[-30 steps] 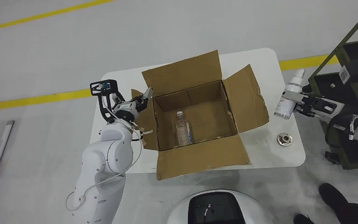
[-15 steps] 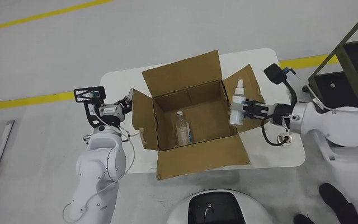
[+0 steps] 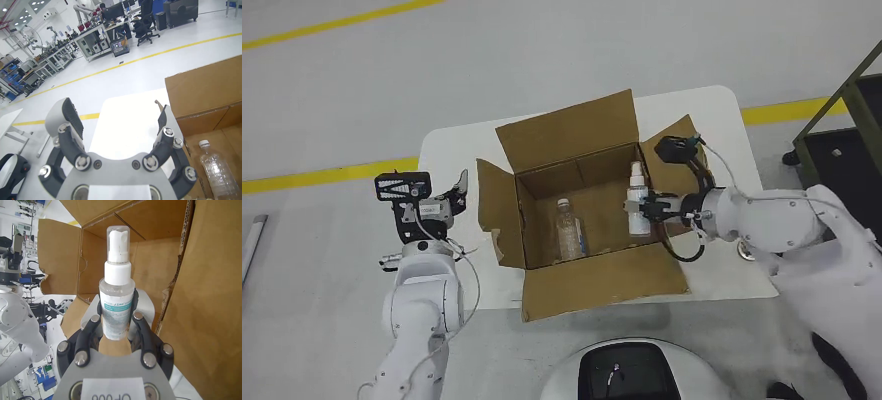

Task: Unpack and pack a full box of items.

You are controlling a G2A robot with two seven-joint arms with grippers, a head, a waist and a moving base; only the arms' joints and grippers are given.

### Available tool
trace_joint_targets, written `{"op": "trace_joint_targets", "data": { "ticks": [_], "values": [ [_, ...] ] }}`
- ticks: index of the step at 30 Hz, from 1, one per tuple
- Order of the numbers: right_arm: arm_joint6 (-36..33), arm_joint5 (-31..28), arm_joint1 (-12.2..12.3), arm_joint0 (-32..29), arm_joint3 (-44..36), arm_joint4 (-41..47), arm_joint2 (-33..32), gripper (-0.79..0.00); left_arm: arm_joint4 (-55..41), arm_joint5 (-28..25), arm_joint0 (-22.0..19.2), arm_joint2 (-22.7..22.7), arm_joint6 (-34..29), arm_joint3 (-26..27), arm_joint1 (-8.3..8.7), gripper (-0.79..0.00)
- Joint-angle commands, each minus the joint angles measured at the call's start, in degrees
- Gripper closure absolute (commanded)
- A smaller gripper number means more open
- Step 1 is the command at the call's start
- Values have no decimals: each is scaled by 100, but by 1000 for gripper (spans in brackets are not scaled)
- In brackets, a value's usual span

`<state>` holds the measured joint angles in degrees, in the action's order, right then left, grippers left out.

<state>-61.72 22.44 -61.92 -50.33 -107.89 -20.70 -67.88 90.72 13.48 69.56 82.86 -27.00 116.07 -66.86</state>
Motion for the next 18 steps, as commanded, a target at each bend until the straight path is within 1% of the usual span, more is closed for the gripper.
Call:
{"op": "trace_joint_targets", "data": {
  "ticks": [1,3,6,9,11,13,18],
  "values": [
    [0,0,0,0,0,0,0,0,1,0,0,0,1,0,0,-785],
    [0,0,0,0,0,0,0,0,1,0,0,0,1,0,0,-785],
    [212,-80,5,-49,-12,-133,6,0,1,0,0,0,1,0,0,-785],
    [313,-63,-37,217,237,-253,219,0,1,0,0,0,1,0,0,-785],
    [371,-94,-112,547,549,-270,550,0,1,0,0,0,1,0,0,-785],
    [326,-210,-217,959,951,-386,1052,0,1,0,0,0,1,0,0,-785],
    [371,-421,-602,1884,2107,-288,2234,0,1,0,0,0,1,0,0,-785]
  ]
}}
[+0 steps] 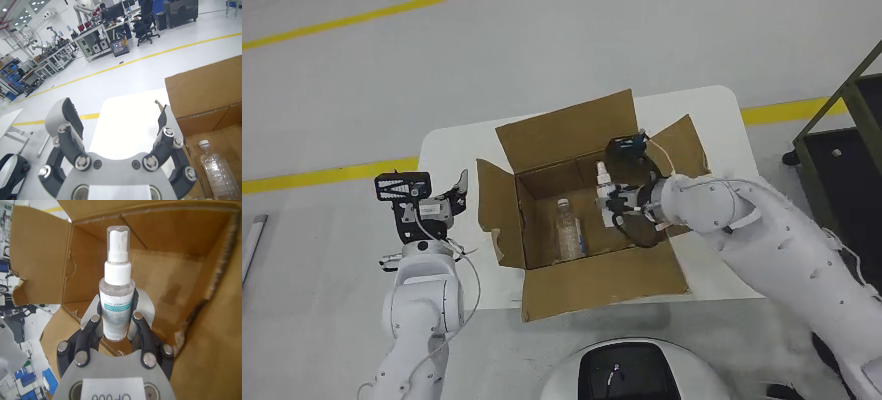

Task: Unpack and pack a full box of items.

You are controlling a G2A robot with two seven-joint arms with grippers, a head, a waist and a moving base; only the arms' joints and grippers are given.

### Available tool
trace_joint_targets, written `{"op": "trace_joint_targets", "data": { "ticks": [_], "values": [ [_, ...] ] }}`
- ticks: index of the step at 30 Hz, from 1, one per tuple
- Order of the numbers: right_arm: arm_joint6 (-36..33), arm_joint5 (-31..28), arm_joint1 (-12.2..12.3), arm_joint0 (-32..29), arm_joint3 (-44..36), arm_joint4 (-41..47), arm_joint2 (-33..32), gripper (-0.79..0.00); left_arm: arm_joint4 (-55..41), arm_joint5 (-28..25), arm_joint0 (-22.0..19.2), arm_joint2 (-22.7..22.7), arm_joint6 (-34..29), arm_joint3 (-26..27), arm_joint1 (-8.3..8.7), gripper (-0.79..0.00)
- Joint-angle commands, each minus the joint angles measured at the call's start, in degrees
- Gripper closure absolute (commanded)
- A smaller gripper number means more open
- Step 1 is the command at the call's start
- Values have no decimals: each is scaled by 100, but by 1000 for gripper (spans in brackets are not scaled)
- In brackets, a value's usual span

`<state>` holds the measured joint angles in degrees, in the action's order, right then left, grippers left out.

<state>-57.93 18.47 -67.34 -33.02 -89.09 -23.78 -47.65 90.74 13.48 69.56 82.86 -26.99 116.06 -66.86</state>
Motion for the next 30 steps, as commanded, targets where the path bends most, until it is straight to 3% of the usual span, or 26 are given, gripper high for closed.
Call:
{"op": "trace_joint_targets", "data": {
  "ticks": [1,11,22,23,24,26,27,30],
  "values": [
    [72,-55,-144,312,467,-6,406,0,0,0,0,0,0,0,0,-785],
    [140,-138,-1025,1329,2472,492,1740,0,0,0,0,0,0,0,0,-785],
    [312,99,-1763,1689,3879,972,2209,0,0,0,0,0,0,0,0,-785],
    [317,118,-1814,1720,3963,960,2240,-99,0,0,0,0,0,0,0,-785],
    [325,105,-1860,1741,4042,979,2254,-92,0,0,0,0,0,0,0,-785],
    [315,56,-1943,1772,4209,1012,2277,-163,0,0,0,0,0,0,0,-785],
    [313,32,-1980,1789,4281,1026,2282,-246,0,0,0,0,0,0,0,-785],
    [335,-44,-2079,1831,4472,1066,2279,-317,0,0,0,0,0,0,0,-785]
  ]
}}
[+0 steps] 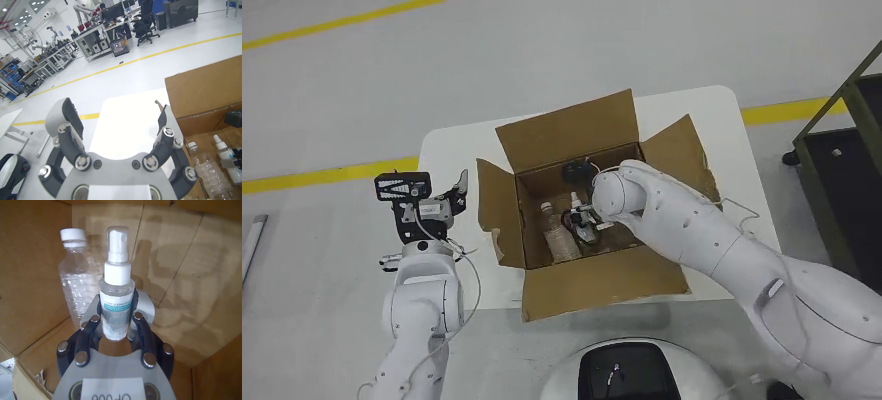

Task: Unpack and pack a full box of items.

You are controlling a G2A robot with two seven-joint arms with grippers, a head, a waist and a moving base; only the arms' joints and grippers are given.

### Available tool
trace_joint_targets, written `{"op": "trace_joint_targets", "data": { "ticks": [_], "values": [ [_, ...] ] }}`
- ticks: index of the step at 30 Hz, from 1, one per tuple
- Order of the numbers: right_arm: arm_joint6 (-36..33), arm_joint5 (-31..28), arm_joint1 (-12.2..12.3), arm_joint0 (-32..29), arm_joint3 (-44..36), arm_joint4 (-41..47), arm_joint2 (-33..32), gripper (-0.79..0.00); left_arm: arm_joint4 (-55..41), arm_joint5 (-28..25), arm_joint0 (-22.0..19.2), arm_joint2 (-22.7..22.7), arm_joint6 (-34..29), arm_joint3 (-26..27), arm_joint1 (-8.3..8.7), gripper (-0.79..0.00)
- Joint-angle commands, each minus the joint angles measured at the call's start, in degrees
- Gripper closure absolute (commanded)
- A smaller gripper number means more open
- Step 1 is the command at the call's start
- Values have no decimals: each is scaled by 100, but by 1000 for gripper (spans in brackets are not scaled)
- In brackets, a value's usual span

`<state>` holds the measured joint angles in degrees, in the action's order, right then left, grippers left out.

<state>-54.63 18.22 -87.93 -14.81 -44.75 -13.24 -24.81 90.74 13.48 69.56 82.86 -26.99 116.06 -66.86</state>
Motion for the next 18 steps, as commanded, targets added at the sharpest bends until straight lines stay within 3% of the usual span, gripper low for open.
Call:
{"op": "trace_joint_targets", "data": {
  "ticks": [1,4,11,16,18],
  "values": [
    [9,-30,-48,24,86,12,-6,-320,0,0,0,0,0,0,0,-785],
    [19,-95,-112,63,178,22,-35,-366,0,0,0,0,0,0,0,-785],
    [21,-190,-118,113,177,-25,-226,-382,0,0,0,0,0,0,0,-785],
    [-17,-187,64,128,-320,-146,-578,-329,0,0,0,0,0,0,0,-785],
    [-39,-127,218,88,-743,-279,-827,-256,0,0,0,0,0,0,0,-785]
  ]
}}
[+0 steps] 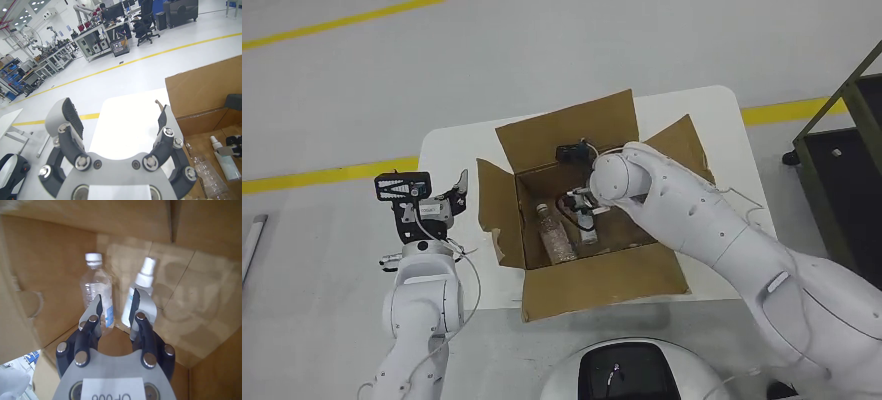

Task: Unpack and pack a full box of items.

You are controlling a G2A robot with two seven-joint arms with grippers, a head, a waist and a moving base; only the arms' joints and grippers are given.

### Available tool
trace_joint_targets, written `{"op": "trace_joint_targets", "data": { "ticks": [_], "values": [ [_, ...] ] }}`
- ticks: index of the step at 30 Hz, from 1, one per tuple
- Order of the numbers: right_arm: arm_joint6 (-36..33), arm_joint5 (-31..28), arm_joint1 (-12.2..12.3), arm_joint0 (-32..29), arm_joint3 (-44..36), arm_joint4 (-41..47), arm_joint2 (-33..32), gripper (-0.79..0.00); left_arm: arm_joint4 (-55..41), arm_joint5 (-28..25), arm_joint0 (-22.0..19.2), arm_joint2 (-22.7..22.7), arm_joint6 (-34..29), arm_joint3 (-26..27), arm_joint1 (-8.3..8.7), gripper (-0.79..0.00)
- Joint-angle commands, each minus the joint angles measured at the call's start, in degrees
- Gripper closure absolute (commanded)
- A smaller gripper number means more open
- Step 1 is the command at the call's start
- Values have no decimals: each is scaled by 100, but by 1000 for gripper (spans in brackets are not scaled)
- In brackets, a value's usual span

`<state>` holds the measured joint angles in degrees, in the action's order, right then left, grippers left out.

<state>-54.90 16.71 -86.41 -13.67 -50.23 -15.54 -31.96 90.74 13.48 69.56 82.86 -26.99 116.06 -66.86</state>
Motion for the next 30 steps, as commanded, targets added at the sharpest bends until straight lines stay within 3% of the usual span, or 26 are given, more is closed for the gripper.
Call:
{"op": "trace_joint_targets", "data": {
  "ticks": [1,3,4,10,17,21,26,30],
  "values": [
    [-11,9,164,-71,-493,-138,-276,-209,0,0,0,0,0,0,0,-785],
    [-91,152,397,-267,-1094,-391,-652,-25,0,0,0,0,0,0,0,-785],
    [-129,227,520,-410,-1502,-506,-887,0,0,0,0,0,0,0,0,-785],
    [-778,635,1242,-1676,-4108,-1690,-2492,0,0,0,0,0,0,0,0,-785],
    [-1698,893,1696,-2754,-6163,-3130,-4052,0,0,0,0,0,0,0,0,-785],
    [-2420,848,1878,-3131,-6924,-4016,-4861,0,0,0,0,0,0,0,0,-785],
    [-3207,62,2042,-3803,-7343,-4793,-5882,0,0,0,0,0,0,0,0,-785],
    [-3310,-43,2148,-4504,-7447,-5146,-6221,0,0,0,0,0,0,0,0,-785]
  ]
}}
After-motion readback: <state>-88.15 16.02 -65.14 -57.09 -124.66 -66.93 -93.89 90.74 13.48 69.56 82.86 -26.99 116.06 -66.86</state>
